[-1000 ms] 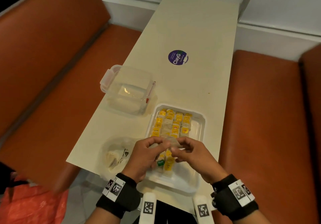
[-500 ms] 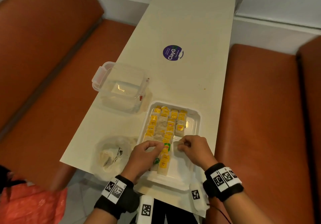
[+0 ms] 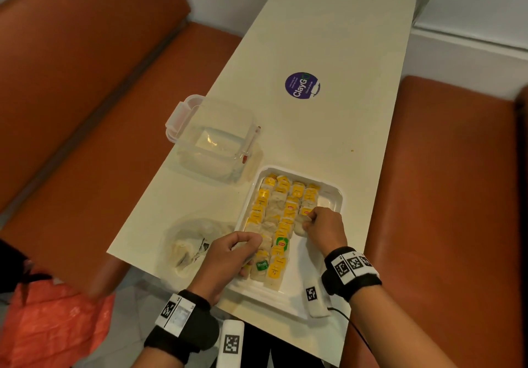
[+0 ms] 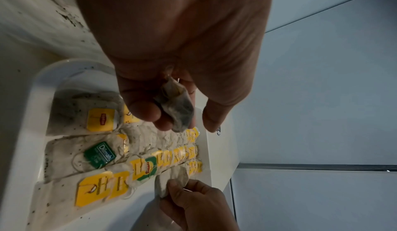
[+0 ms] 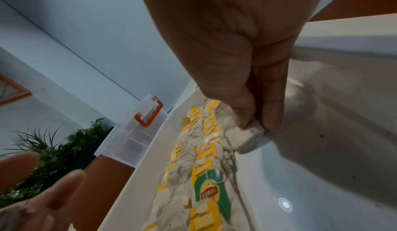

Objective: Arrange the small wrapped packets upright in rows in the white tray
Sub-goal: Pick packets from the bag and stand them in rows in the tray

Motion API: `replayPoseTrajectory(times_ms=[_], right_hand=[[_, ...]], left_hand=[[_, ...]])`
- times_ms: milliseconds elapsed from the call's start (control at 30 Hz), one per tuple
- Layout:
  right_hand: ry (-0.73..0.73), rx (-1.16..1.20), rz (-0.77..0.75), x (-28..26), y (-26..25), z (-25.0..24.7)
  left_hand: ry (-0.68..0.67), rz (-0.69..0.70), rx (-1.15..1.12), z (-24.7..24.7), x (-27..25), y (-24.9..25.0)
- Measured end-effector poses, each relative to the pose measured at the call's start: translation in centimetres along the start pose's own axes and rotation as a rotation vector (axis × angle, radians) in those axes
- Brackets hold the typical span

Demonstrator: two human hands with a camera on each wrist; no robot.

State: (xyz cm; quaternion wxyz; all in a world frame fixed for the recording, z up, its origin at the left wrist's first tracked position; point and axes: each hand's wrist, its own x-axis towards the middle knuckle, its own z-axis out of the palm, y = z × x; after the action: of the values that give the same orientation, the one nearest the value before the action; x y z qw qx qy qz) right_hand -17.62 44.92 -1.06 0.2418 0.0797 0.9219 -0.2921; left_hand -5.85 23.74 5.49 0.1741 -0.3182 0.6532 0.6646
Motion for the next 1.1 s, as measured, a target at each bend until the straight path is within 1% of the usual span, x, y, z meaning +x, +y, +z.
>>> replayPoseTrajectory(times_ms=[133, 200, 267, 333, 367, 467, 633, 733, 800, 867, 933, 967, 1033, 1100], right_hand=[[0.041, -0.082, -0.007, -0.2, -0.3, 0.0], [0.076, -0.147, -0.042, -0.6, -0.6, -0.2], [0.103, -0.135, -0.086, -1.1, -0.7, -0.5], [0.087, -0.116, -0.143, -1.3, -0.6, -0.2], [0.055, -0.115, -0.164, -1.2, -0.4, 0.0], [-0.028, -0.115, -0.159, -1.0, 0.1, 0.5], [-0.028, -0.095, -0.131, -0.7, 0.4, 0.5], [0.003, 0.028, -0.160, -1.8, -0.6, -0.8], [-0.007, 0.168, -0.229, -3.8, -2.0, -2.5], [-0.093, 0.251, -0.361, -6.3, -3.6, -4.4], [-0.205, 0.196, -0.519, -8.7, -4.7, -5.7], [-0.233, 0.137, -0.598, -9.5, -5.0, -5.9], [-0.227, 0.025, -0.705, -10.2, -5.0, -5.6], [-0.194, -0.003, -0.719, -10.2, -5.0, -4.9]], left_hand=[[0.011, -0.013, -0.017, 0.0, 0.0, -0.2], [0.005, -0.013, -0.033, 0.1, 0.0, -0.2], [-0.004, -0.026, -0.058, 0.2, 0.0, 0.2], [-0.015, -0.052, -0.110, 0.4, 0.0, 0.4], [-0.026, -0.067, -0.148, 0.5, 0.1, 0.6], [-0.088, -0.103, -0.275, 0.6, 0.2, 1.0], [-0.189, -0.109, -0.442, 0.3, 0.0, 1.8], [-0.238, -0.074, -0.425, 0.2, -0.2, 2.0], [-0.257, -0.051, -0.392, 0.2, -0.4, 2.2], [-0.272, -0.029, -0.374, 0.1, -0.4, 2.2], [-0.298, 0.007, -0.352, 0.1, -0.6, 2.2], [-0.313, 0.033, -0.334, 0.1, -0.7, 2.3], [-0.338, 0.076, -0.290, 0.1, -1.1, 2.4], [-0.357, 0.100, -0.228, 0.2, -1.5, 2.7]])
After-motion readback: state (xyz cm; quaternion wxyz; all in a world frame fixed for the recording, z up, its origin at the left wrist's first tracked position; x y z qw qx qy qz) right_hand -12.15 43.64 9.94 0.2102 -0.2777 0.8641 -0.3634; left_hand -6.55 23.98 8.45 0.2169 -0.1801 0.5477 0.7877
